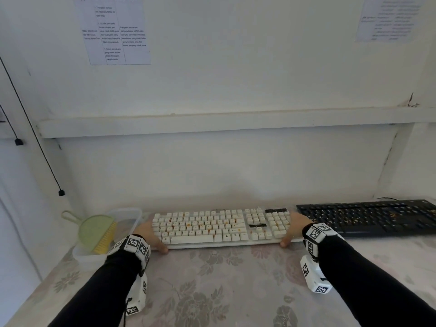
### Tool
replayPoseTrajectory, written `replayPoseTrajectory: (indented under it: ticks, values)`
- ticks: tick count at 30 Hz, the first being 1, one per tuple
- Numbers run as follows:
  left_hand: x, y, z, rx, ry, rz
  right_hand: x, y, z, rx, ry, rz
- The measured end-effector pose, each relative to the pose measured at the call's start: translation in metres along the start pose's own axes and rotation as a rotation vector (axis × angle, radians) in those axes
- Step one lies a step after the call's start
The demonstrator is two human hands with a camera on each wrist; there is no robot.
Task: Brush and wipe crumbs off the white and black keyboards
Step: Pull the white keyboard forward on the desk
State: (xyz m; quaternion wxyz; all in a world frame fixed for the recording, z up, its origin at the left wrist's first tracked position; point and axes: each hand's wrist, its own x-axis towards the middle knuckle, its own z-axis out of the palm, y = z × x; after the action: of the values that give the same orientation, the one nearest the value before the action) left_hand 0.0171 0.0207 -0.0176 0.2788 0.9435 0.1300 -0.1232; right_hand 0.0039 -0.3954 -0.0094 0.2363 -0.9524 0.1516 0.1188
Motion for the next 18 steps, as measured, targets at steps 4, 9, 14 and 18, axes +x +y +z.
replayPoseTrajectory:
  ticks: [4,9,14,18]
  values:
    - [-0.005,0.005,0.000,0.032,0.023,-0.004,-0.008,0.000,-0.006,-0.007,-0.070,0.008]
    - [-0.010,0.008,0.003,0.030,-0.002,-0.061,-0.017,0.003,-0.011,-0.001,-0.073,-0.009]
    - [-0.023,0.008,0.007,-0.021,0.037,-0.073,-0.024,0.016,-0.017,0.018,-0.030,0.019]
    - [-0.040,0.012,0.010,-0.066,0.062,-0.024,-0.040,0.026,-0.025,0.028,-0.003,0.018]
